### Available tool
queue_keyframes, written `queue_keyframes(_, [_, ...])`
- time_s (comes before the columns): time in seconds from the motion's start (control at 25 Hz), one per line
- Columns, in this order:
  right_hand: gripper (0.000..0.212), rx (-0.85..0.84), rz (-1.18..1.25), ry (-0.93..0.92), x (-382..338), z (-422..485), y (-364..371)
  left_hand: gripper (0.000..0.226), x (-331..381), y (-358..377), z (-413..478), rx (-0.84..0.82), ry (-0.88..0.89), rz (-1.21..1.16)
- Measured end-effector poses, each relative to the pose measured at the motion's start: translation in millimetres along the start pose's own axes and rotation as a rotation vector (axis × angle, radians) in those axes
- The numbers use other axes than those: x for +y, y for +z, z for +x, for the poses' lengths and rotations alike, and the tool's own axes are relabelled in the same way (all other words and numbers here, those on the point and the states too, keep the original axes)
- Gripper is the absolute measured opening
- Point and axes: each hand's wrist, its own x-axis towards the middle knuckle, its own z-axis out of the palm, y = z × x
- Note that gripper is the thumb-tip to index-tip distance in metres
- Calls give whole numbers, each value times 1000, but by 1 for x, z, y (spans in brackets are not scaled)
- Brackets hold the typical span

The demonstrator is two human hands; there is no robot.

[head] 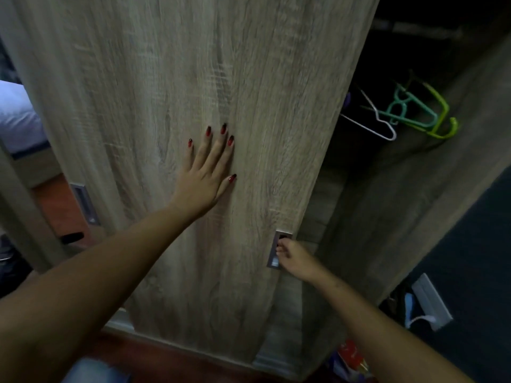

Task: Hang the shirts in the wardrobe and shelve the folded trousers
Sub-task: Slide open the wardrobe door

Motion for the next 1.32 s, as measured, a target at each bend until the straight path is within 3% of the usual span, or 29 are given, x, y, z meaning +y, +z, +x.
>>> queue_keyframes(0.08, [21,-22,-116,-116,-16,14,23,68,-32,4,-11,-1,-47,-46])
queue_keyframes(0.24, [58,-115,-393,-296,-51,31,67,71,-93,11,-32,4,-146,-98])
queue_keyframes(0.32, [68,-64,-636,-424,-59,42,89,73,-118,14,-41,-7,-193,-120])
queue_keyframes(0.44, [76,-15,-984,-540,-71,62,114,75,-149,15,-50,-20,-265,-148])
queue_keyframes(0.56, [72,3,-1149,-633,-84,80,133,78,-179,17,-58,-24,-301,-164])
queue_keyframes(0.68, [71,38,-1210,-653,-90,88,145,78,-201,16,-62,-19,-330,-180])
queue_keyframes(1.32, [65,146,-1050,-824,-118,130,175,82,-262,12,-74,-70,-360,-105])
